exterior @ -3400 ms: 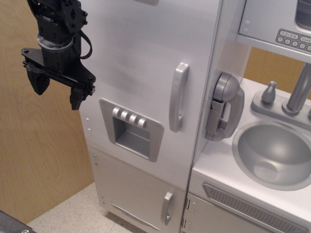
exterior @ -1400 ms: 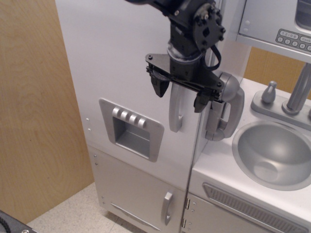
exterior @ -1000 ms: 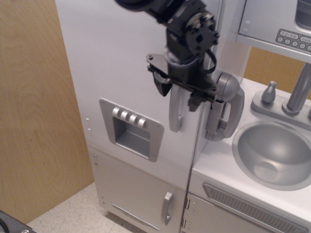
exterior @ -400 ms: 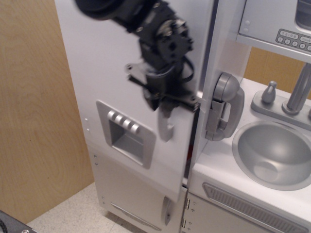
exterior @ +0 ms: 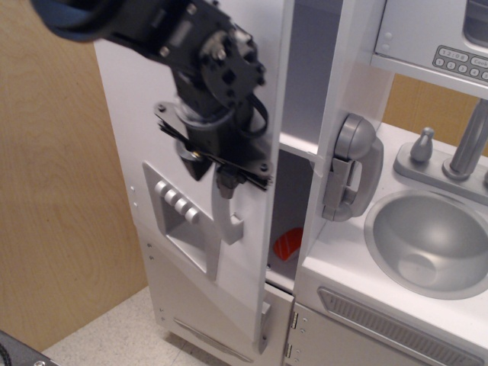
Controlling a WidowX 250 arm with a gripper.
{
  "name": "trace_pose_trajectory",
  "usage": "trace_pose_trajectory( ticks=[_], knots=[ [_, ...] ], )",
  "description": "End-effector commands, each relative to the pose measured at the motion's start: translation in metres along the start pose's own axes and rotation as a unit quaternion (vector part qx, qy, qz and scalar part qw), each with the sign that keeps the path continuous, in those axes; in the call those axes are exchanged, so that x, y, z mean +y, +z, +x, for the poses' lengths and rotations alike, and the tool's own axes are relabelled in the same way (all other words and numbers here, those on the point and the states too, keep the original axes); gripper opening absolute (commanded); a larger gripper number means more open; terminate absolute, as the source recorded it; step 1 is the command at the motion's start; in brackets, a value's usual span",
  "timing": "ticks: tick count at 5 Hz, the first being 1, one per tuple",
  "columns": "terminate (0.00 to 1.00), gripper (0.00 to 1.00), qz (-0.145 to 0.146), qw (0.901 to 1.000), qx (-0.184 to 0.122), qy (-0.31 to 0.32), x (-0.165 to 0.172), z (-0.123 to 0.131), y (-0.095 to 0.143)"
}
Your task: Open fridge
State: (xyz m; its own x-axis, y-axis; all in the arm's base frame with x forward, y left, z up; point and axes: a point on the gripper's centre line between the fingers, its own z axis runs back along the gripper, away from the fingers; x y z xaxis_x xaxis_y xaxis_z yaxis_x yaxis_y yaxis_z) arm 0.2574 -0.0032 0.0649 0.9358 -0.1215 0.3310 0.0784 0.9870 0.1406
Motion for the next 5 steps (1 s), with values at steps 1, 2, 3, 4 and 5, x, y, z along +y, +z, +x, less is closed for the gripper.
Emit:
trace_pose_trajectory(
  ticks=[1, 2, 3, 4, 5],
  knots=[
    [0.0, 1.0, -0.02, 0.9977, 0.057, -0.031, -0.027, -0.022, 0.021],
    [0.0, 1.0, -0.039, 0.996, 0.072, -0.035, -0.058, -0.022, 0.022],
    [0.0, 1.0, -0.057, 0.994, 0.081, -0.046, -0.09, -0.016, 0.019],
    [0.0, 1.0, -0.073, 0.9934, 0.08, -0.037, -0.115, 0.002, 0.014],
    [0.0, 1.0, -0.074, 0.9947, 0.068, -0.023, -0.125, 0.025, 0.009]
  ],
)
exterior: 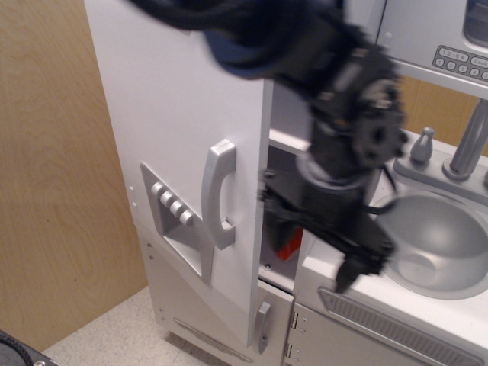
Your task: Open fridge
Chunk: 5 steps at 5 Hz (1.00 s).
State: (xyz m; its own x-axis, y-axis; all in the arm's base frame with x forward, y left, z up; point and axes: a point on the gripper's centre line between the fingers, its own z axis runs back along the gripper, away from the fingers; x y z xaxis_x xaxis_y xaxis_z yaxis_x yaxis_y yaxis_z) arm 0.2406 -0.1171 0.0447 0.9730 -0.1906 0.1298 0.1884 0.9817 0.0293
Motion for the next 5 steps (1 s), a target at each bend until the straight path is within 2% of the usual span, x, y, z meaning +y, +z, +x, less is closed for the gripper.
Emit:
trace_pose_trajectory(
  ticks=[1, 2, 3, 4, 5],
  knots=[
    [0.0, 1.0, 0.001, 0.9982, -0.052, 0.031, -0.001, 0.052, 0.018],
    [0.0, 1.0, 0.014, 0.9964, -0.067, 0.05, 0.019, 0.063, 0.023],
    [0.0, 1.0, 0.041, 0.9946, -0.075, 0.058, 0.044, 0.061, 0.025],
    [0.0, 1.0, 0.051, 0.9939, -0.074, 0.064, 0.061, 0.048, 0.026],
    [0.0, 1.0, 0.053, 0.9946, -0.07, 0.055, 0.072, 0.026, 0.03]
  ],
)
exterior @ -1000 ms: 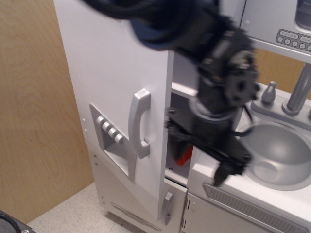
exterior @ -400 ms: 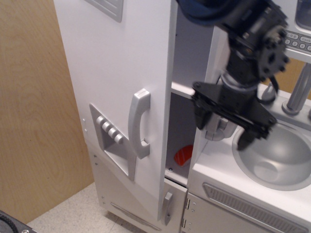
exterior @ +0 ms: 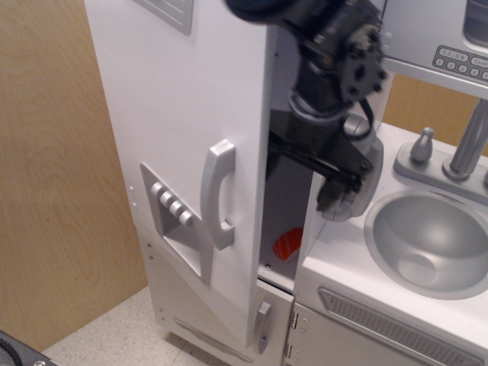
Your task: Open fridge
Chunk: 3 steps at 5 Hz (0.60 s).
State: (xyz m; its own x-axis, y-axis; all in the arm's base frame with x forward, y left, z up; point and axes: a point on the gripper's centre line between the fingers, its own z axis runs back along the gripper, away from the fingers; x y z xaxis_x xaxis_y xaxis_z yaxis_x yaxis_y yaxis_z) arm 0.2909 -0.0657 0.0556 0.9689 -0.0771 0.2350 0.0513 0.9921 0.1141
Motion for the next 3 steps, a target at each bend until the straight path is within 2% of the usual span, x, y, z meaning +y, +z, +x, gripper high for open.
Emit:
trace_pose_trajectory(
  ticks=[1, 2, 3],
  knots=[
    [0.0, 1.0, 0.009, 0.9993, -0.029, -0.024, 0.038, -0.044, 0.028],
    [0.0, 1.0, 0.016, 0.9994, -0.013, -0.026, 0.065, -0.072, 0.029],
    [0.0, 1.0, 0.037, 0.9988, -0.016, -0.028, 0.101, -0.098, 0.024]
  ],
)
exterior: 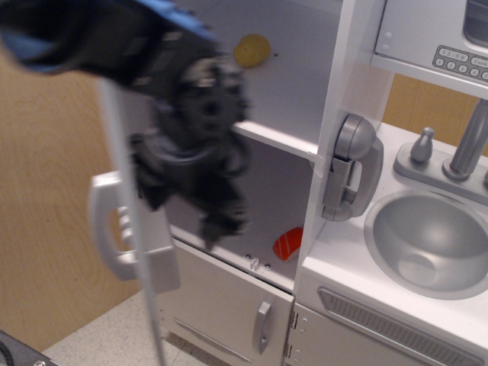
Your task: Open fridge
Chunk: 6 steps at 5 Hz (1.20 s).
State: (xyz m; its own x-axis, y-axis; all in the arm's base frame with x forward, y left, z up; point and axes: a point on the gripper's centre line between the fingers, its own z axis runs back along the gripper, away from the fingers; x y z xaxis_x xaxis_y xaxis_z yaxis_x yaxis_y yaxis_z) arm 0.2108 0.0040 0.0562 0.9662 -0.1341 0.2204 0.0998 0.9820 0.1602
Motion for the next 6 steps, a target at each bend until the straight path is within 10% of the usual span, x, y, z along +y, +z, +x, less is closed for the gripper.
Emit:
trace_pose_trajectory(
  ticks=[1, 5, 6],
  knots=[
    [0.0, 1.0, 0.047, 0.9984, -0.013, 0.028, 0.066, -0.028, 0.002],
    [0.0, 1.0, 0.069, 0.9835, -0.006, 0.167, 0.135, 0.03, -0.035],
    [1.0, 1.0, 0.069, 0.9835, -0.006, 0.167, 0.135, 0.03, -0.035]
  ],
)
